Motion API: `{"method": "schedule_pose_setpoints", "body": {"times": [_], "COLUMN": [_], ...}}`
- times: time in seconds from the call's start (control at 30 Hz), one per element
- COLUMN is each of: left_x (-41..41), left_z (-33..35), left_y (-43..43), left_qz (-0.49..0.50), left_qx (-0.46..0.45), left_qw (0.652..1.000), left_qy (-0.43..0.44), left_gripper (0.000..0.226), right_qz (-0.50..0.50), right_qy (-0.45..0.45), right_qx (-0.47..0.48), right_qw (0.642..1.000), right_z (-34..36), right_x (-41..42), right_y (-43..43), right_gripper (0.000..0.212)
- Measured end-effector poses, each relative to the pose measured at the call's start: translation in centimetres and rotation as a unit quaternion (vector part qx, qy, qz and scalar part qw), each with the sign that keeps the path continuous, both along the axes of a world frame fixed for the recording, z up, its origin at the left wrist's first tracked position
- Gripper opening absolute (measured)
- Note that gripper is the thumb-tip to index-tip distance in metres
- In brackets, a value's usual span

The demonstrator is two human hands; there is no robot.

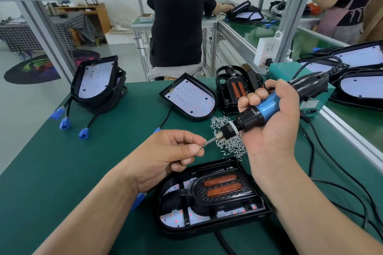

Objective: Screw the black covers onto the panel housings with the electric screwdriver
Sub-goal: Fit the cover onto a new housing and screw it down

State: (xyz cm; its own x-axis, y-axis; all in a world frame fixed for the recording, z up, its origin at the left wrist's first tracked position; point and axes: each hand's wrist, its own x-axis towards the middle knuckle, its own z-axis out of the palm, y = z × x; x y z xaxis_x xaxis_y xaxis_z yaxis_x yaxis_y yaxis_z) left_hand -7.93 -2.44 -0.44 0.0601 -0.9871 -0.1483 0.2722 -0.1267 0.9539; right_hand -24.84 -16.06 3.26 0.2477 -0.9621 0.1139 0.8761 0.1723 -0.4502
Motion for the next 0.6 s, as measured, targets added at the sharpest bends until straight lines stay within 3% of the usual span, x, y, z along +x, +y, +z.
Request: {"method": "schedule_pose_setpoints", "body": {"times": [0.6], "left_x": [-0.35], "left_z": [-0.08], "left_y": [-0.10], "left_qz": [0.030], "left_qx": [0.003], "left_qw": [0.999], "left_qy": [-0.021], "left_gripper": [0.015], "right_qz": [-0.013], "right_qy": [0.060], "right_qx": [-0.042], "right_qw": [0.997], "right_z": [-0.05], "right_x": [0.01], "right_y": [0.19], "right_gripper": [0.015]}}
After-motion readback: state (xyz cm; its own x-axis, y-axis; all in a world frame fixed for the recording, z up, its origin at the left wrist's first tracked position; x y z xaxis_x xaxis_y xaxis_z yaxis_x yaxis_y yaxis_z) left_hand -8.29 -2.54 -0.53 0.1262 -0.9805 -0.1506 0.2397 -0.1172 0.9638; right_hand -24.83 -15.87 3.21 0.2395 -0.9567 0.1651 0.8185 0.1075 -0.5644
